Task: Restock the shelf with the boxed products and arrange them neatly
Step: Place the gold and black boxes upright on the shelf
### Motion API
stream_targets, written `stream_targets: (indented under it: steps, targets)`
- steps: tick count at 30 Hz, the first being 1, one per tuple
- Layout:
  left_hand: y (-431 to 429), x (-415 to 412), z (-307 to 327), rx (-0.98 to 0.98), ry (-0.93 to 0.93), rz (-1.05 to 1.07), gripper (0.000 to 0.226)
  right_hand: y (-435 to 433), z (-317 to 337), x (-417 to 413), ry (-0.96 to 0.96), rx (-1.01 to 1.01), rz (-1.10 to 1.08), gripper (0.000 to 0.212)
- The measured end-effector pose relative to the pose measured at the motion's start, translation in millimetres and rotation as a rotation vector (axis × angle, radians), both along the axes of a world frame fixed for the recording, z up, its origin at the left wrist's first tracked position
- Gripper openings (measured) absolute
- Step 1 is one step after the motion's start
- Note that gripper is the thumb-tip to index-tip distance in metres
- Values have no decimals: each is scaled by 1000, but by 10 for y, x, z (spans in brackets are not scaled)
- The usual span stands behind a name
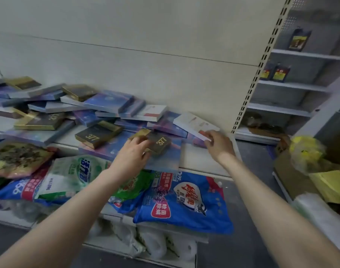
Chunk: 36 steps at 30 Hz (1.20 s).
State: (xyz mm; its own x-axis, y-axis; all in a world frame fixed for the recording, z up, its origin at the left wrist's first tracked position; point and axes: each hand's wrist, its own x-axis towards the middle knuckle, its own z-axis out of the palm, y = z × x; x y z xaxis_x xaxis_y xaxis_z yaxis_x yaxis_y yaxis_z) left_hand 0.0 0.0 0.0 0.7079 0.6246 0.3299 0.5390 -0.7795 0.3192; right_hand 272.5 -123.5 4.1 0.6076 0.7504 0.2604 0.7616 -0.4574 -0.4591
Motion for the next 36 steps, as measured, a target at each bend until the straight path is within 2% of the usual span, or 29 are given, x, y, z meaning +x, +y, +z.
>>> stream_targets:
  steps: [2, 5, 9, 12, 14, 17, 19, 21, 23, 25, 26, 27, 29, 30, 32, 33, 36]
  targets:
    - [62, 137, -32, -53, 61, 38, 44, 93, -27, 158, -58, -73, 27, 43]
    - [75, 265, -101, -116, 128, 47, 45, 204, -152, 252, -140, -141, 135, 42]
    - [5, 283, -86, -132, 41, 59, 37, 108, -247, 162, -175, 67, 208, 29]
    - [15, 293, -76, -163, -6, 104, 32, 55, -239, 196, -175, 160, 134, 29]
    - [20, 306, -85, -167, -37, 180, 36, 114, -181, 319, -126, 57, 26, 48]
    - [16, 314, -125, -239, -15, 332, 61, 195, -28, 508, 28, -281, -53, 94]
    - [21, 320, -163, -246, 64, 404, 83, 226, 34, 577, 86, -377, -13, 105]
    - [0, 330, -165, -206, 85, 420, 94, 231, 52, 584, 94, -445, 34, 116]
    - [-39, 366, -131, -196, 72, 417, 94, 227, 49, 561, 66, -486, 83, 127]
    - [-91, 423, -81, -258, 40, 417, 85, 214, 32, 548, 90, -428, 132, 130]
    - [-104, 456, -47, -312, 15, 421, 79, 204, 34, 542, 137, -395, 153, 124]
    - [-104, 484, -16, -370, -27, 421, 74, 192, 39, 536, 197, -369, 174, 105]
    - [-90, 480, 25, -477, -150, 409, 71, 158, 75, 514, 360, -274, 208, 49]
    - [-80, 471, 35, -512, -204, 397, 73, 143, 109, 512, 456, -193, 220, 35]
    - [-77, 455, 63, -550, -254, 372, 78, 103, 232, 501, 562, 7, 249, 33]
    - [-78, 458, 74, -547, -245, 368, 78, 98, 318, 491, 527, 91, 259, 33]
    - [-93, 497, 87, -455, -108, 391, 70, 119, 549, 415, 240, 113, 285, 25]
